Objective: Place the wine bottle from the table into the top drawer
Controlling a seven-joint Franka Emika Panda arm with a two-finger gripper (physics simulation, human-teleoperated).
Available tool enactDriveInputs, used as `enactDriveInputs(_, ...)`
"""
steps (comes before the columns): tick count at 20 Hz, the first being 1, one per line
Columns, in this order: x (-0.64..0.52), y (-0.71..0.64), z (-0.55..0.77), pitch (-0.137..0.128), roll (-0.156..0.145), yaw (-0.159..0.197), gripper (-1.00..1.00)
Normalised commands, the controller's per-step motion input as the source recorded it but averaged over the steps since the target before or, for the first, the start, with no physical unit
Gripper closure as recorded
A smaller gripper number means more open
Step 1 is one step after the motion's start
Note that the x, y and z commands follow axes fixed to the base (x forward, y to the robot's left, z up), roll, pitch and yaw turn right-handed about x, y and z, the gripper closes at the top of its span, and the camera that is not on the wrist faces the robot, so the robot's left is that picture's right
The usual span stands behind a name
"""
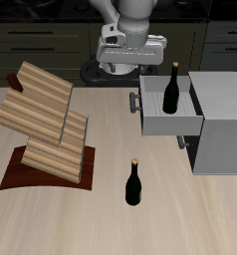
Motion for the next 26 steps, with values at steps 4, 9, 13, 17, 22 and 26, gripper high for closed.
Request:
enactDriveInputs(4,0.11,-0.08,0.18,0.019,0.041,-0.02,-1.0)
enactDriveInputs(9,0.12,-0.06,0.13,0.005,0.05,0.005,-1.0)
enactDriveInputs(13,0.14,-0.13,0.13,0.011,0.008,0.0,-1.0)
enactDriveInputs(17,0.16,-0.15,0.14,-0.008,-0.029,-0.021,-1.0)
enactDriveInputs(22,0.21,-0.17,0.19,-0.002,-0.008,-0.007,-1.0)
enactDriveInputs(26,0.25,-0.07,0.03,0.032,-0.006,-0.006,-1.0)
